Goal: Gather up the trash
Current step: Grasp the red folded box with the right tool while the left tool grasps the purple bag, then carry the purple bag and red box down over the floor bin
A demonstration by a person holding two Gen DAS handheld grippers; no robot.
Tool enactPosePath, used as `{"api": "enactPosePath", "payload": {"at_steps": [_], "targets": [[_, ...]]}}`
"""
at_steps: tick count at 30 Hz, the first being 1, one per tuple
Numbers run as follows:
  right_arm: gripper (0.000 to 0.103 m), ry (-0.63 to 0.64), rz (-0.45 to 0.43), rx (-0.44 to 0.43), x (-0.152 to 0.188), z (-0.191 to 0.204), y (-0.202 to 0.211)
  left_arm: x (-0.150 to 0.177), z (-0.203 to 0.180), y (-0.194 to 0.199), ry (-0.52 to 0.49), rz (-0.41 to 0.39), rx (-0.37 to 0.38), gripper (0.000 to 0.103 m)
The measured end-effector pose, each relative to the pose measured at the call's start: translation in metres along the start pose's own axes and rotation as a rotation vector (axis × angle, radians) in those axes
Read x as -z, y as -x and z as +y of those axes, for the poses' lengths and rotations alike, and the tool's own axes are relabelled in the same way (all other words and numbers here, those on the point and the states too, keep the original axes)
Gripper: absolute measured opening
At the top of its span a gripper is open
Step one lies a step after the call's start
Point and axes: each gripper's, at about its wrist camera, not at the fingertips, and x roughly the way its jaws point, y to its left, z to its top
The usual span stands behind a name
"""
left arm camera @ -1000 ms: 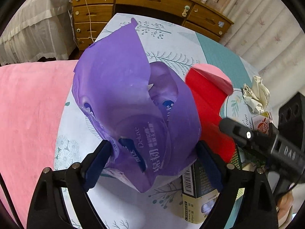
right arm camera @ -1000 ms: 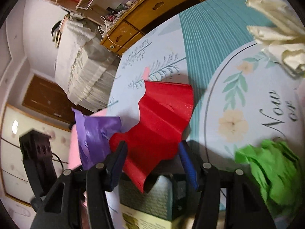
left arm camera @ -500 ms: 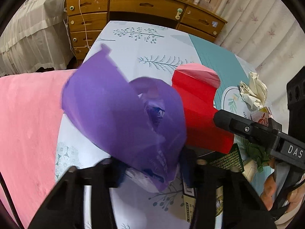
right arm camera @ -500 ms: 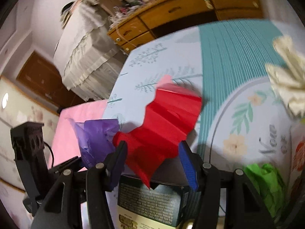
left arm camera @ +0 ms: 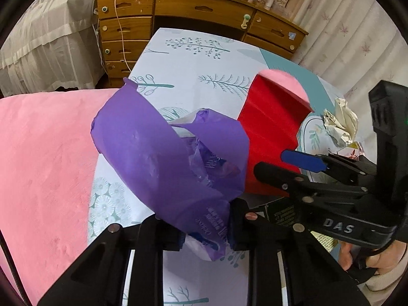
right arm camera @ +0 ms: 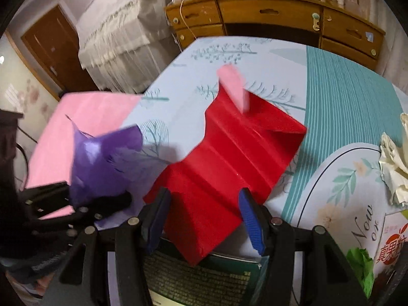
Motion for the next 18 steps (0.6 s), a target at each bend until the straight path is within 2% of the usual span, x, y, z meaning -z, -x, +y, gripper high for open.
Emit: {"api": "enactPosePath", "payload": {"at_steps": [3, 5, 7, 8, 13, 16, 17, 18], "targets": [[0.056, -0.026, 0.004, 0.0, -0.004, 0.0, 0.003, 0.002, 0.002, 0.006, 0.007, -0.006, 0.003, 0.022], [0.058, -0.058, 0.006, -0.036, -0.006, -0.002, 0.006, 0.003, 0.004, 0.011, 0.011, -0.01, 0.007, 0.022], [0.078, -0.05, 0.012, -0.069, -0.009, 0.001, 0.006, 0.004, 0.006, 0.016, 0.016, -0.016, 0.012, 0.022], [0.08, -0.021, 0.016, -0.051, -0.009, 0.007, 0.005, 0.004, 0.007, 0.018, 0.019, -0.017, 0.013, 0.022], [0.081, 0.093, 0.055, 0.03, -0.007, 0.025, -0.006, 0.004, 0.016, 0.024, 0.032, -0.03, 0.009, 0.022], [0.08, 0.096, 0.056, 0.072, -0.006, 0.025, -0.012, 0.005, 0.02, 0.023, 0.037, -0.026, 0.003, 0.022], [0.079, 0.088, 0.05, 0.067, -0.007, 0.024, -0.011, 0.006, 0.021, 0.023, 0.038, -0.024, 0.003, 0.022], [0.067, 0.074, 0.04, 0.05, -0.007, 0.022, -0.009, 0.006, 0.021, 0.022, 0.04, -0.023, 0.0, 0.022]]}}
